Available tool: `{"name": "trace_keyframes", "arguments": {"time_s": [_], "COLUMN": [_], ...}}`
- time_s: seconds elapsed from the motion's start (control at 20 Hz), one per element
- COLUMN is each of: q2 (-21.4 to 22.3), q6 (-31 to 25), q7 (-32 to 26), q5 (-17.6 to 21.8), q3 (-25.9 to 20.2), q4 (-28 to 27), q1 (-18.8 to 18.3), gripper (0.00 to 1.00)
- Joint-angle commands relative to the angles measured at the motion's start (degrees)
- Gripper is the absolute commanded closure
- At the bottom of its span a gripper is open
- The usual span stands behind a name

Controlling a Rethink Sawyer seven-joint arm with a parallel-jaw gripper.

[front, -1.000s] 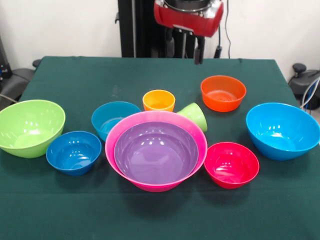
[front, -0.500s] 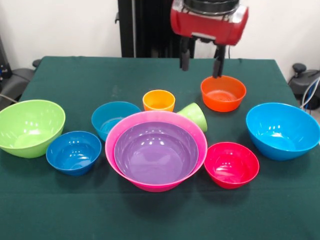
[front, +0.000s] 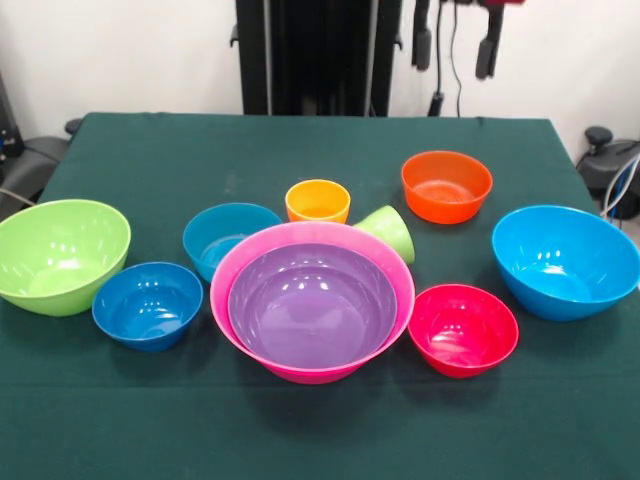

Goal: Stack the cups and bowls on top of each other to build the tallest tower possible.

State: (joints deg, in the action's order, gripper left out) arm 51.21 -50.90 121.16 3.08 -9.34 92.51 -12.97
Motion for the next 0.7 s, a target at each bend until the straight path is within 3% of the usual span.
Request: {"name": "trace_keyframes", "arguments": {"time_s": [0.05, 0.35, 0.7], "q2": [7.0, 8.3, 8.9], "q6": [9.8, 17.8, 19.6], "q7": [1.8, 0.5, 1.9], "q5": [-2.4, -1.0, -0.6], "q3": [0.2, -0.5, 0.6], "q4": [22.6, 28.0, 30.2], "q1": [-1.2, -3.6, -6.6], "gripper": [0.0, 0.0, 0.0]}}
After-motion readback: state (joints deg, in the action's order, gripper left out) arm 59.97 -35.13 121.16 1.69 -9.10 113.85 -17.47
